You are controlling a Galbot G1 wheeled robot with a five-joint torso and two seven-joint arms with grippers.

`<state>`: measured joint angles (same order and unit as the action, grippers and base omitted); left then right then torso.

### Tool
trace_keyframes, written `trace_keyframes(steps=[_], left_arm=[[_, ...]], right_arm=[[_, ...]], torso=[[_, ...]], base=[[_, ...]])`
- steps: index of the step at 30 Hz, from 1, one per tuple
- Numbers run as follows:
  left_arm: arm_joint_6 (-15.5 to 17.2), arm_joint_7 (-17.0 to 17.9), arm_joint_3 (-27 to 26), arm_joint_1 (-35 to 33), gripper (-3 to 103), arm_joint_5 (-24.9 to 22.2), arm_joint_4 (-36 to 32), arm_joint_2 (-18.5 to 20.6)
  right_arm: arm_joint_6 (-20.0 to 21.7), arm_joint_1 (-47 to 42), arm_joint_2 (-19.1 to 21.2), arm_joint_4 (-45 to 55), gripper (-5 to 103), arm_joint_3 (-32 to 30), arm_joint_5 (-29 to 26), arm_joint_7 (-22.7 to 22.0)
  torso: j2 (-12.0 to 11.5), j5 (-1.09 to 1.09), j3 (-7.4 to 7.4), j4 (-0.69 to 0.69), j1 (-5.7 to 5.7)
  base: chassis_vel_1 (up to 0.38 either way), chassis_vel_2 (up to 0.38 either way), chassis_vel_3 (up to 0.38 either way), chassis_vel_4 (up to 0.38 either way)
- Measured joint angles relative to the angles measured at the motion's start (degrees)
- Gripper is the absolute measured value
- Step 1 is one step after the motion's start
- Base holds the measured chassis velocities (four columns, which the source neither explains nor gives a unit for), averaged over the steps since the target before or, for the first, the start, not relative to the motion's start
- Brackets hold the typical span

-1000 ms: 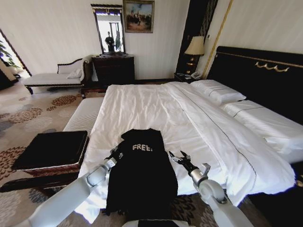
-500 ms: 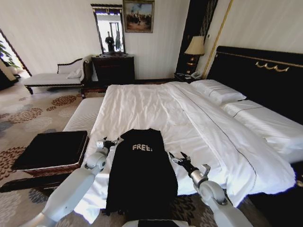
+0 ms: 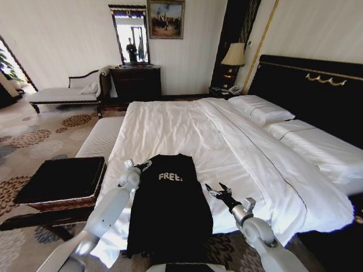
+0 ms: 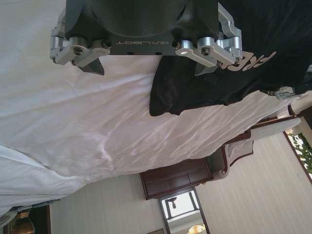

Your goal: Fold the clothes on the bed and place them into the basket.

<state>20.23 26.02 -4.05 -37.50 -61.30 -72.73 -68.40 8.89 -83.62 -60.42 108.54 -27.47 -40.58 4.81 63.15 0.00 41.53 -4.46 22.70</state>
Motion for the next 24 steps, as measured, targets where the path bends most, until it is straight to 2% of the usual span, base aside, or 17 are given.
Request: trace_keyframes(steps=[3, 5, 6, 8, 9, 12, 14, 17, 20, 22, 23, 24], left_arm=[[-0.3, -1.0, 0.1, 1.4, 95, 1.3, 3.1, -1.3], [-0.5, -1.9, 0.7, 2.6, 82, 2.2, 5.2, -2.2], [-0.4, -2.3, 1.1, 3.1, 82, 2.2, 5.7, -2.4], [-0.4, -2.8, 1.7, 3.6, 71, 2.5, 6.1, -2.7], [-0.4, -2.8, 1.7, 3.6, 71, 2.5, 6.1, -2.7], [-0.4, -2.6, 1.8, 4.0, 55, 2.3, 6.5, -3.4], [-0.4, -2.4, 1.6, 4.0, 55, 2.2, 6.5, -3.5], [-0.4, -2.2, 1.4, 3.9, 39, 2.2, 6.4, -3.3], [-0.4, -2.2, 1.4, 3.7, 33, 2.3, 6.3, -3.1], [-0.4, -2.1, 1.4, 3.7, 22, 2.4, 6.2, -3.0], [-0.4, -2.1, 1.4, 3.7, 22, 2.4, 6.2, -3.0], [-0.4, -2.1, 1.4, 3.7, 17, 2.5, 6.2, -2.9]], right_arm=[[0.1, 0.2, 0.3, 0.0, 100, -0.1, -0.4, -0.1], [0.2, 0.3, 0.5, 0.0, 100, -0.2, -0.7, -0.1], [0.2, 0.4, 0.5, 0.0, 100, -0.2, -0.8, -0.1], [0.2, 0.5, 0.4, 0.0, 100, -0.2, -0.9, -0.2], [0.2, 0.5, 0.4, 0.0, 100, -0.2, -0.9, -0.2], [0.4, 0.6, 0.2, 0.0, 100, -0.1, -1.0, -0.3], [0.4, 0.6, 0.2, 0.0, 100, -0.1, -1.1, -0.3], [0.5, 0.9, 0.3, -0.3, 100, -0.2, -1.5, -0.5], [0.5, 1.3, 0.3, -0.4, 100, 0.0, -1.7, -0.7], [0.7, 2.0, 0.3, -0.7, 100, 0.5, -2.2, -1.2], [0.7, 2.0, 0.3, -0.7, 100, 0.5, -2.2, -1.2], [0.9, 2.5, 0.3, -1.0, 100, 0.7, -3.0, -1.7]], torso=[[0.0, 0.0, 0.0, 0.01, 0.0], [0.0, 0.0, 0.0, 0.0, 0.0], [0.0, 0.0, 0.0, -0.01, 0.0], [0.0, 0.0, 0.0, -0.01, 0.0], [0.0, 0.0, 0.0, -0.01, 0.0], [0.0, 0.0, 0.0, -0.01, 0.0], [0.0, 0.0, 0.0, -0.01, 0.0], [0.0, 0.0, 0.0, -0.01, 0.0], [0.0, 0.0, 0.0, 0.0, 0.0], [0.0, 0.0, 0.0, 0.0, 0.0], [0.0, 0.0, 0.0, 0.0, 0.0], [0.0, 0.0, 0.0, -0.01, 0.0]], base=[[0.0, 0.0, 0.0, 0.0], [0.0, 0.0, 0.0, 0.0], [0.0, 0.0, 0.0, 0.0], [0.0, 0.0, 0.0, 0.0], [0.0, 0.0, 0.0, 0.0], [0.0, 0.0, 0.0, 0.0], [0.0, 0.0, 0.0, 0.0], [0.0, 0.0, 0.0, 0.0], [0.0, 0.0, 0.0, 0.0], [0.0, 0.0, 0.0, 0.0], [0.0, 0.0, 0.0, 0.0], [0.0, 0.0, 0.0, 0.0]])
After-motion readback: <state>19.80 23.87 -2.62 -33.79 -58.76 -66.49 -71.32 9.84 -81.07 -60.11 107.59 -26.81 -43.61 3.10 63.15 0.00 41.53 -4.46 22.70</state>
